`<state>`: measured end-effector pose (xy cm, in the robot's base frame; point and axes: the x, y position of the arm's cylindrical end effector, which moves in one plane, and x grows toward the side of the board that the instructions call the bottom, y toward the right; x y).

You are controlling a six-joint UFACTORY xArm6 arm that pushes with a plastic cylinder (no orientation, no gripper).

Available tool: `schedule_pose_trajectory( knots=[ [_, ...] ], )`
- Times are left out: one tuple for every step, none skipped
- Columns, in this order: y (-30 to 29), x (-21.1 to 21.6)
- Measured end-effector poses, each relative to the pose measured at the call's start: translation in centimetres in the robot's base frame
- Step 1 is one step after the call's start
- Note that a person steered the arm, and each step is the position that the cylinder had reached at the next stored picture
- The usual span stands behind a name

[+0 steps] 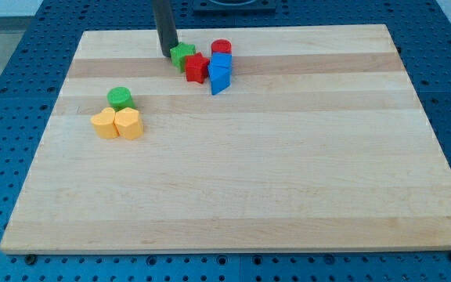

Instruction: Place green circle on left to red star

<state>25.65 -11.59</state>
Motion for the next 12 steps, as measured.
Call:
schedule_pose_trajectory(
  knots=[
    [0.3, 0.0],
    [1.0, 0.0],
    [-4.5, 0.1],
    [-12.3, 4.0],
    [-17.5, 11.6],
    [-16.9, 16.0],
    [-12.3, 16.9],
    [-7.3, 16.7],
    [-5.4, 13.8],
    [-6.8, 14.5],
    [-11.3, 16.5],
    [-10.4, 13.5]
  ],
)
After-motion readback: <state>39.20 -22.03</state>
